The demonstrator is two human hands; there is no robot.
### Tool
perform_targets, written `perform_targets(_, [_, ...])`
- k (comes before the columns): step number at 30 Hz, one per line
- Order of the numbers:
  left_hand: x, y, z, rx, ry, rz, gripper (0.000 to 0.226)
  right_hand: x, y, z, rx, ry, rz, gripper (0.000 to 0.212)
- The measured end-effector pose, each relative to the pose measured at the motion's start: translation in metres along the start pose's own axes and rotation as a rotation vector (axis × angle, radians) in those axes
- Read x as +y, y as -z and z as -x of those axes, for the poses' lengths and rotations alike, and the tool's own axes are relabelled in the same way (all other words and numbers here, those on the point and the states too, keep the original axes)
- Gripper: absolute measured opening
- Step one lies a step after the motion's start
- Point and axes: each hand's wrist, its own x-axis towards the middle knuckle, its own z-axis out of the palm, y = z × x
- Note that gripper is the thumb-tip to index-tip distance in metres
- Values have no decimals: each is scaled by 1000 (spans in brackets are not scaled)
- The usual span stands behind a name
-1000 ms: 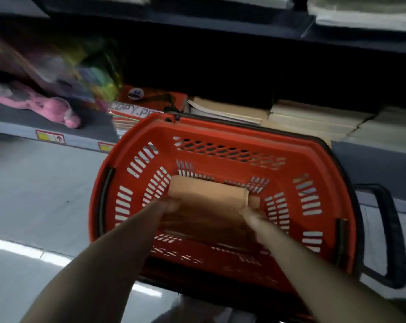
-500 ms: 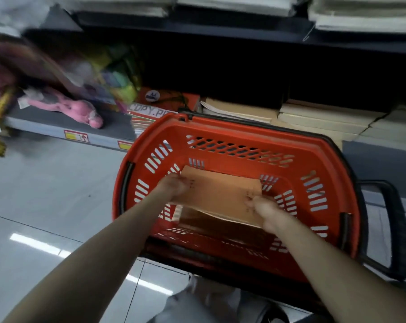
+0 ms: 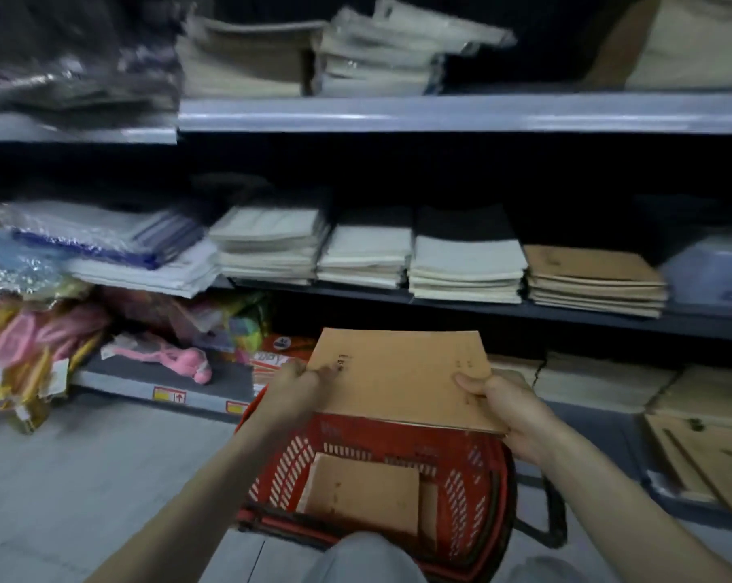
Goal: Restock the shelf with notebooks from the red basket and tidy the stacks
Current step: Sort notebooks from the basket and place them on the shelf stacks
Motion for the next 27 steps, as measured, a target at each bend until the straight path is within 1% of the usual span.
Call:
perform_targets(1, [18,-5,11,23,-41,34,21,-12,10,14,9,43,-21,18])
perform_targets(4, [59,-25,23,58,-73,83,33,-39,42,46,89,159,-63,17])
perform_targets(6, [82,-42,33,18,-86,106,32,-51,66,63,152,215,-86,16])
perform_targets(8, [99,-60,40,-64,-71,173,28,-60,89,73,218,254,-129,16])
perform_targets(10, [116,-78,45,-152,-8,306,27,-63,111,77,286,284,-183,15])
perform_targets(12, [133,-98,50,-304,113,492,26,-64,130,75,357,304,-257,17])
perform_targets(14, [150,-122,60,-477,205,620,35,-63,144,69,431,318,-354,17])
perform_targets(15, [158,-137,63,-547,214,606,40,-64,149,65,465,322,-412,17])
perform_targets(16, [164,-154,64,-608,201,537,42,-65,152,61,494,321,-476,17])
perform_targets(18, [176,-193,69,-707,143,336,39,-69,152,51,521,313,-612,22])
perform_targets(20, [185,-231,71,-761,82,180,35,-74,149,39,503,292,-754,25])
perform_targets(22, [194,-254,65,-721,45,121,35,-76,149,25,426,254,-823,21])
perform_targets(25, [204,-261,43,-597,31,92,26,-69,160,11,309,201,-747,24])
perform_targets(27, [205,-257,21,-491,-27,-18,22,-60,174,1,338,193,-692,26])
